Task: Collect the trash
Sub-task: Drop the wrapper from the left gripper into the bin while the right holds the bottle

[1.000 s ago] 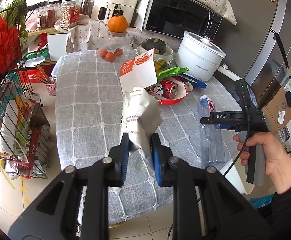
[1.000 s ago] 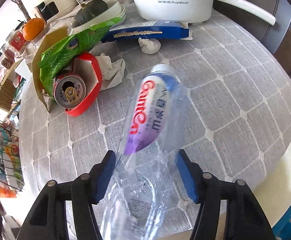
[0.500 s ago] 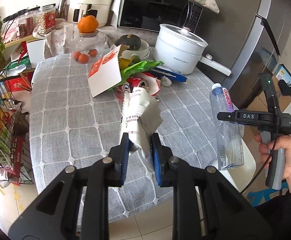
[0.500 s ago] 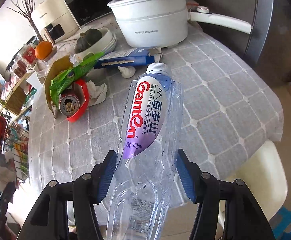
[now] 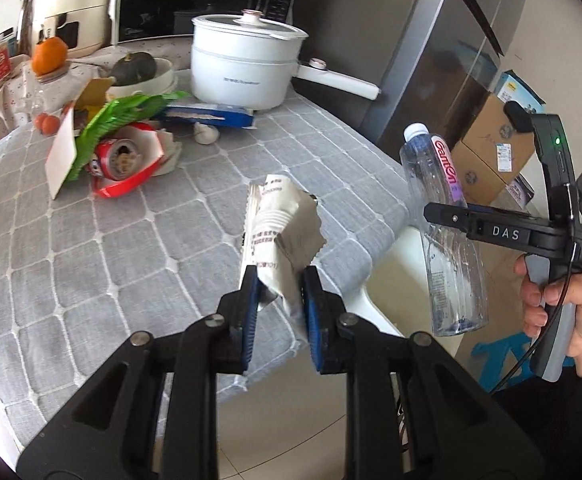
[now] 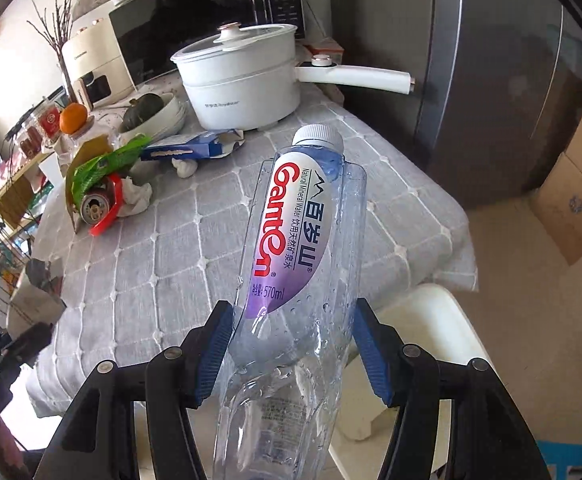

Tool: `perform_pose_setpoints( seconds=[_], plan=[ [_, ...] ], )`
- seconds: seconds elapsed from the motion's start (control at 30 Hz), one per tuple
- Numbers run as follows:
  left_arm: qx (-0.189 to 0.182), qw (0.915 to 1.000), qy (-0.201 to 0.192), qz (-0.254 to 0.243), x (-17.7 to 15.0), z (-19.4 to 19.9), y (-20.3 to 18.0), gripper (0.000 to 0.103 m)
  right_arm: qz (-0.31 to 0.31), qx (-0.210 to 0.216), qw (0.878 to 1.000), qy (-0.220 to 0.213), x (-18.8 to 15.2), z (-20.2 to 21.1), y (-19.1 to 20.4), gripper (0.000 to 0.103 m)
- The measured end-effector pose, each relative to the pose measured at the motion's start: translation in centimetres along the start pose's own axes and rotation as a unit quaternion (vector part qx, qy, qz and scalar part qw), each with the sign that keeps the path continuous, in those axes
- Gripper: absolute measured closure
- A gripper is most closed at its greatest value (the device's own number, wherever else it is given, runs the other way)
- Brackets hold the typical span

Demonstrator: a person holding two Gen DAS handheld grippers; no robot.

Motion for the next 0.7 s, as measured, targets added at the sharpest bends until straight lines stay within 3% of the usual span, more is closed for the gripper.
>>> perform_pose_setpoints(
  seconds=[0.43, 0.7],
  plan=[
    [-0.073, 0.9924, 0.035, -0.093, -2.6, -4.8, -13.9, 0.079, -0.027, -0.055, 0.998, -0.003, -3.4, 5.0, -8.2, 0.040],
    [-0.075, 0.9888, 0.034, -0.124, -3.6, -7.4, -17.3, 0.077, -0.051, -0.087, 0.995, 0.007, -5.7, 6.6, -12.5, 0.040]
  ],
)
Point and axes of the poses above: each gripper's, at about its wrist camera, not at the fingertips, and z roughly against the way its jaws point, y to its left, x to its top, the point moved 7 cm from there along -z, roughly the way its jaws point, and after that the axes turned 15 degrees about x, right-handed, at the moved point
